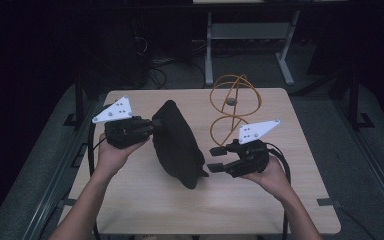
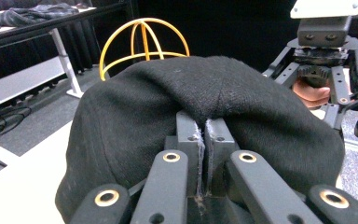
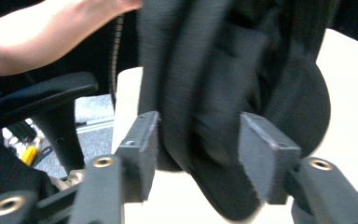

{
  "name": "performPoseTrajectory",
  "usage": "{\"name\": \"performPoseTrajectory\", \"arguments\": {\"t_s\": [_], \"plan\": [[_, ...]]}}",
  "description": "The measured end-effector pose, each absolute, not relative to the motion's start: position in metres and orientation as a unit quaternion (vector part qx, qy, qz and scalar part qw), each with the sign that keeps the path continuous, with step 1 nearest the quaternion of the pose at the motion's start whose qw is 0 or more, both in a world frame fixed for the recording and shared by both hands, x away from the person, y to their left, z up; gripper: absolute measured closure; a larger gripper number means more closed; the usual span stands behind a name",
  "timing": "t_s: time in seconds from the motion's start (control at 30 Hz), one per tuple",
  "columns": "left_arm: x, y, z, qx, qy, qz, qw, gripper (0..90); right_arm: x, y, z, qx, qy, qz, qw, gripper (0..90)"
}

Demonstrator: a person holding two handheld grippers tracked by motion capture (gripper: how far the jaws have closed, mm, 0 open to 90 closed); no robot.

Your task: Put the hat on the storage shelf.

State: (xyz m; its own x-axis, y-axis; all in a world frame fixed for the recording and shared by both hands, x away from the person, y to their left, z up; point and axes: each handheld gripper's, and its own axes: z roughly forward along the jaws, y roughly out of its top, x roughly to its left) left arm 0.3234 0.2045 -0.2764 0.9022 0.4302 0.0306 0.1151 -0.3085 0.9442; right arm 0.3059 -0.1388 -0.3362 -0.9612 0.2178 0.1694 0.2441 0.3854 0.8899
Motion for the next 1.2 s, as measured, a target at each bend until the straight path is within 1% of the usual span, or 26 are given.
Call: {"name": "performPoseTrajectory", "arguments": {"t_s": [0.03, 0.17, 0.33, 0.4, 0.6, 0.73, 0.9, 1.2], "plan": [[0.324, 0.205, -0.276, 0.797, 0.172, 0.14, 0.562, 87.5, 0.306, -0.139, -0.336, -0.139, -0.832, -0.537, 0.012, 44.9], [0.326, 0.208, -0.276, 0.799, 0.177, 0.138, 0.558, 87.4, 0.306, -0.152, -0.346, -0.168, -0.833, -0.527, -0.004, 35.6], [0.33, 0.212, -0.277, 0.796, 0.183, 0.131, 0.562, 87.5, 0.305, -0.166, -0.356, -0.19, -0.833, -0.52, -0.015, 33.8], [0.332, 0.212, -0.277, 0.795, 0.184, 0.129, 0.563, 87.5, 0.305, -0.174, -0.362, -0.207, -0.831, -0.516, -0.022, 30.7], [0.335, 0.211, -0.276, 0.798, 0.188, 0.125, 0.559, 87.4, 0.305, -0.19, -0.375, -0.236, -0.829, -0.505, -0.036, 28.4], [0.337, 0.212, -0.275, 0.799, 0.187, 0.122, 0.558, 87.4, 0.304, -0.198, -0.382, -0.247, -0.83, -0.499, -0.04, 28.3], [0.343, 0.211, -0.275, 0.81, 0.189, 0.114, 0.544, 87.4, 0.3, -0.217, -0.392, -0.271, -0.824, -0.496, -0.044, 28.1], [0.354, 0.212, -0.262, 0.81, 0.192, 0.113, 0.542, 87.4, 0.295, -0.244, -0.403, -0.303, -0.814, -0.493, -0.052, 28.8]]}}
